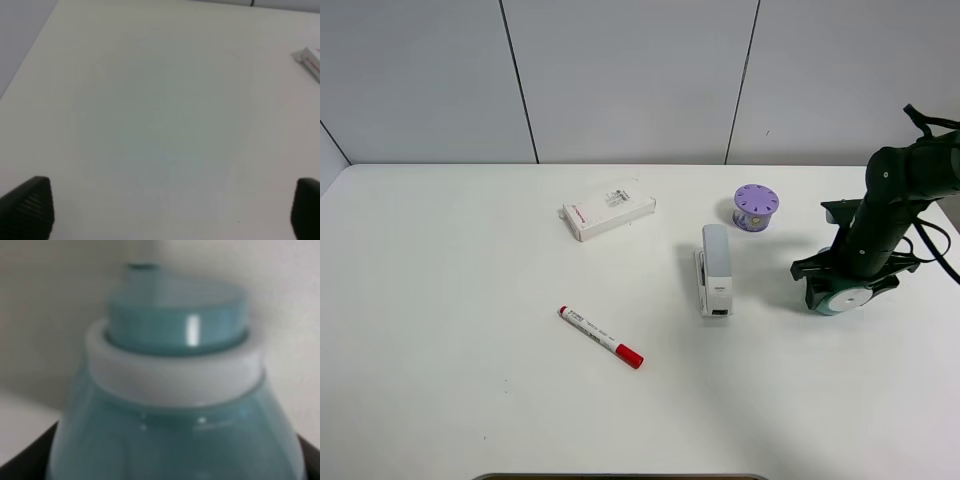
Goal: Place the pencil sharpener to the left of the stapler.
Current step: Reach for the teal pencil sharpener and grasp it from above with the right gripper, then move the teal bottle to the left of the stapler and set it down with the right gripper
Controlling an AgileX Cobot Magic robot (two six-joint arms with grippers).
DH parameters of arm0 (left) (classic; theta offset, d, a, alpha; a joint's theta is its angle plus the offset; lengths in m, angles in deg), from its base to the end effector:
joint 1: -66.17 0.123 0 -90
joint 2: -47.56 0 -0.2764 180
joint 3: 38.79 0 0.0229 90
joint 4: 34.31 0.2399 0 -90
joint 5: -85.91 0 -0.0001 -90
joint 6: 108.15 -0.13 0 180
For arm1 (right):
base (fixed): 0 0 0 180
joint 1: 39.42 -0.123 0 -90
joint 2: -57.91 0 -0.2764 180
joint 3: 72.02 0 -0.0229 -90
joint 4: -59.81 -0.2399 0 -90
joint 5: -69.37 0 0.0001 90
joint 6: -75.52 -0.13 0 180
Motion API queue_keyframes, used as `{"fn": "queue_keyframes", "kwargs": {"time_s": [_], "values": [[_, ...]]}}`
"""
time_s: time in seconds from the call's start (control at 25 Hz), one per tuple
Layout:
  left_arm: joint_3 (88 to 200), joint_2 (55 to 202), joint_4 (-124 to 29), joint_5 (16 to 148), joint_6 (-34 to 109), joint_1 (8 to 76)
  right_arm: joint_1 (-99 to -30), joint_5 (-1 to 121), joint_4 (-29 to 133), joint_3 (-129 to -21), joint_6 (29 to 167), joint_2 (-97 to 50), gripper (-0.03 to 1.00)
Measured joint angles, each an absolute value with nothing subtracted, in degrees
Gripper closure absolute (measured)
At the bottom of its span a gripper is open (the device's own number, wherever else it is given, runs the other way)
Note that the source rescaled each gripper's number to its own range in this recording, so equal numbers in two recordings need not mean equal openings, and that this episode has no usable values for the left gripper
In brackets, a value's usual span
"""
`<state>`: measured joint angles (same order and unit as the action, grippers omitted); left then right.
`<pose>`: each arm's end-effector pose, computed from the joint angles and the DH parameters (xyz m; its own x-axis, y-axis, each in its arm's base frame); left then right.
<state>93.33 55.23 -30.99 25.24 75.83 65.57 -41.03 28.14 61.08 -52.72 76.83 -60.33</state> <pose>0.0275 0.0063 0.2571 -0.4393 -0.0364 -0.8976 -0.0529 0.9985 -0.0146 0.3123 0.0069 0.0750 -0.9975 -0.0676 -0.0210 -0.0673 0.9976 -0.0154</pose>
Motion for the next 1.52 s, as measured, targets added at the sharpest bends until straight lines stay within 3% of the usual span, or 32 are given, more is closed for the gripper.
{"fn": "queue_keyframes", "kwargs": {"time_s": [1.52], "values": [[93.3, 55.2, -31.0, 25.2, 75.8, 65.6, -41.0, 27.8, 61.2, -52.7, 76.7, -56.8, 0.93]]}}
